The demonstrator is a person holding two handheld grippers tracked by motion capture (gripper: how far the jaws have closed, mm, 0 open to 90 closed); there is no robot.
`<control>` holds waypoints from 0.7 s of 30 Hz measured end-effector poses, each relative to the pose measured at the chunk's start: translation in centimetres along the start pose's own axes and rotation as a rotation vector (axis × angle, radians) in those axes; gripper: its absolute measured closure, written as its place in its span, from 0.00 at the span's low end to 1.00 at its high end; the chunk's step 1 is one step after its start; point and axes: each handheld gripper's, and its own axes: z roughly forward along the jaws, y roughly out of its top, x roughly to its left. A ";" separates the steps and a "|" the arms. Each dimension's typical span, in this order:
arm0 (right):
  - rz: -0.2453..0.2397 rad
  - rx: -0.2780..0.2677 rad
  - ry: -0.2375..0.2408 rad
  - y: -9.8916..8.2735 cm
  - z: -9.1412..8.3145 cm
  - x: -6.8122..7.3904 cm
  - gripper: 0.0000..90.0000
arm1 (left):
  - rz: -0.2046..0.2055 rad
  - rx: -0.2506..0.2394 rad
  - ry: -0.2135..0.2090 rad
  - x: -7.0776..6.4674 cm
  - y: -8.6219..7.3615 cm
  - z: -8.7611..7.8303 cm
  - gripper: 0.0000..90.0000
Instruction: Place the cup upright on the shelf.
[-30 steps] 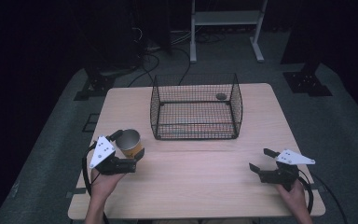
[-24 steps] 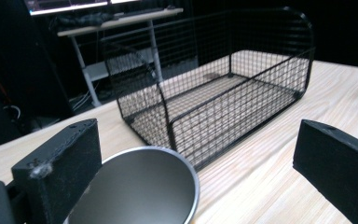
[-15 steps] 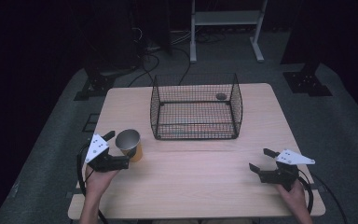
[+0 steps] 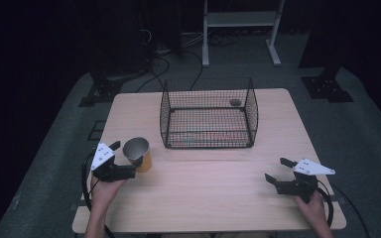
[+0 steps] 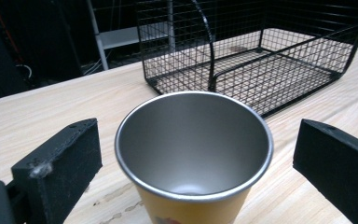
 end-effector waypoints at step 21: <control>0.000 0.002 0.004 0.0 0.0 0.0 0.14 | -0.023 0.092 -0.026 0.2 -0.9 2.1 0.01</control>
